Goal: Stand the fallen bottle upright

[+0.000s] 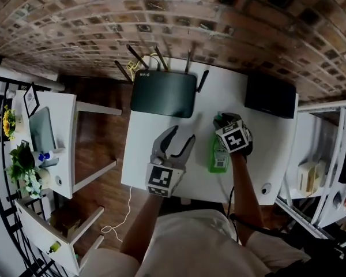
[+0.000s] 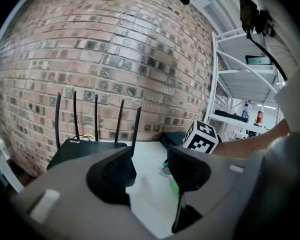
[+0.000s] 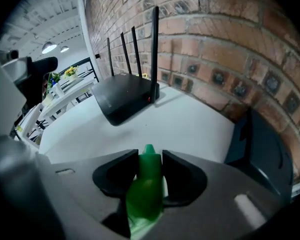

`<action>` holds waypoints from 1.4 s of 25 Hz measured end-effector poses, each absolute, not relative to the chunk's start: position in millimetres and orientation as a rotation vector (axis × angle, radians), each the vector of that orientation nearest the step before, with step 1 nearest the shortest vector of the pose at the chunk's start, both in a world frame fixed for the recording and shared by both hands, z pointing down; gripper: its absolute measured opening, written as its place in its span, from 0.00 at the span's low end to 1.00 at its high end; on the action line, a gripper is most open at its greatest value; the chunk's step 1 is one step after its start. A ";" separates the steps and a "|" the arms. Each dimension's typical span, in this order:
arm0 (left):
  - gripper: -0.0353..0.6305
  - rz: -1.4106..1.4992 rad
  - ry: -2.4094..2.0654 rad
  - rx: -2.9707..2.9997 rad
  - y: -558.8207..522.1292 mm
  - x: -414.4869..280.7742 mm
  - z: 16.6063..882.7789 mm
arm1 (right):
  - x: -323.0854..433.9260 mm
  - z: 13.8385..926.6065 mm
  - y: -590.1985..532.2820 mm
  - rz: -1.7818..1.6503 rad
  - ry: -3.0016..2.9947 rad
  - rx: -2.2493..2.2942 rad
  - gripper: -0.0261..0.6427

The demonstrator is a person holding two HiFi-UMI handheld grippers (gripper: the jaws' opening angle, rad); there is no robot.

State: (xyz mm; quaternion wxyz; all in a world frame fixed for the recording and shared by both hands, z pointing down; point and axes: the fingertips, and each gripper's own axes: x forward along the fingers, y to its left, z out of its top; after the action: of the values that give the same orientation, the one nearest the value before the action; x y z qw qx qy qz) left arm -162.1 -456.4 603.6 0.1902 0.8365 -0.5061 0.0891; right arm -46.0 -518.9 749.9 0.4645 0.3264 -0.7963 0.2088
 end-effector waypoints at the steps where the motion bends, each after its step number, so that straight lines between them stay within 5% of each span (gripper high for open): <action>1: 0.42 0.240 -1.422 2.358 -456.7 -163.6 597.8 | -45.1 737.2 -521.1 0.495 -1.964 0.832 0.25; 13: 0.41 0.125 -1.420 2.462 -444.2 -170.4 529.2 | -24.7 593.4 -525.8 0.106 -1.992 1.187 0.25; 29: 0.39 -0.020 -1.321 2.524 -395.6 -183.2 503.2 | -37.8 583.7 -428.8 -0.119 -1.941 1.426 0.26; 35: 0.39 -0.052 -1.362 2.572 -376.6 -187.3 484.4 | -36.0 554.3 -413.2 -0.086 -2.033 1.534 0.36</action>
State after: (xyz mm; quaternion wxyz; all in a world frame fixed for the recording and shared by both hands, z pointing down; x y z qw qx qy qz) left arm -187.3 -376.6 484.4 0.1151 0.8778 -0.4647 -0.0176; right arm -36.0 -413.2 554.3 0.2922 0.5757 -0.7630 -0.0323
